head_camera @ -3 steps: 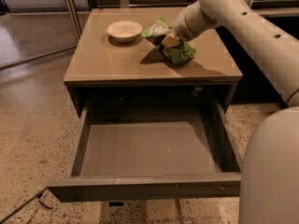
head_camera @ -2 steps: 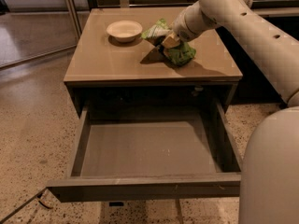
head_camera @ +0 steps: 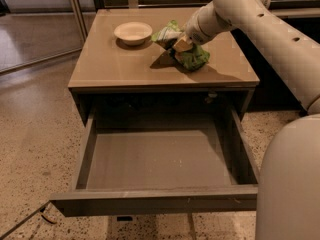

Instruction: Pick green rice chip bag from top drawer and place on counter

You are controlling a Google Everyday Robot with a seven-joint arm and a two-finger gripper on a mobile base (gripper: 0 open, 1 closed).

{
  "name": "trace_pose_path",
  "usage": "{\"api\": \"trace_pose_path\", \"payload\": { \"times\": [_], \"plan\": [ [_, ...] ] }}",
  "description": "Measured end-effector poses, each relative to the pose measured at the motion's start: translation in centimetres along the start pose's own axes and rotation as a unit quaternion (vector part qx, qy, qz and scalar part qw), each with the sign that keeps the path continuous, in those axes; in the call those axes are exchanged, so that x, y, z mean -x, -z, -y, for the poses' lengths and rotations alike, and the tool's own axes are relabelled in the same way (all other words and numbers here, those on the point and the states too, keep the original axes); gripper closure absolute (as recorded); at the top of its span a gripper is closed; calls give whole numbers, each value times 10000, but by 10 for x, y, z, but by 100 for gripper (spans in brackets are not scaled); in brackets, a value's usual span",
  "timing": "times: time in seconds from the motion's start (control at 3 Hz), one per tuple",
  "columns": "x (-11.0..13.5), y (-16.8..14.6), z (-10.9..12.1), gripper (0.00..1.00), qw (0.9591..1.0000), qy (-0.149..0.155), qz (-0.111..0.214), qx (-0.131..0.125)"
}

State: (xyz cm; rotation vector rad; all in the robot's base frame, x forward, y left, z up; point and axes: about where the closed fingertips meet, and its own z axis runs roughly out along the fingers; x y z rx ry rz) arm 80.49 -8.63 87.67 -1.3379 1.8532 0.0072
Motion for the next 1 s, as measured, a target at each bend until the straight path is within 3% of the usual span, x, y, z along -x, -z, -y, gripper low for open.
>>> {"api": "trace_pose_path", "payload": {
  "times": [0.33, 0.67, 1.0],
  "plan": [
    [0, 0, 0, 11, 10000, 0, 0, 0],
    [0, 0, 0, 0, 10000, 0, 0, 1],
    [0, 0, 0, 0, 10000, 0, 0, 1]
  ]
}}
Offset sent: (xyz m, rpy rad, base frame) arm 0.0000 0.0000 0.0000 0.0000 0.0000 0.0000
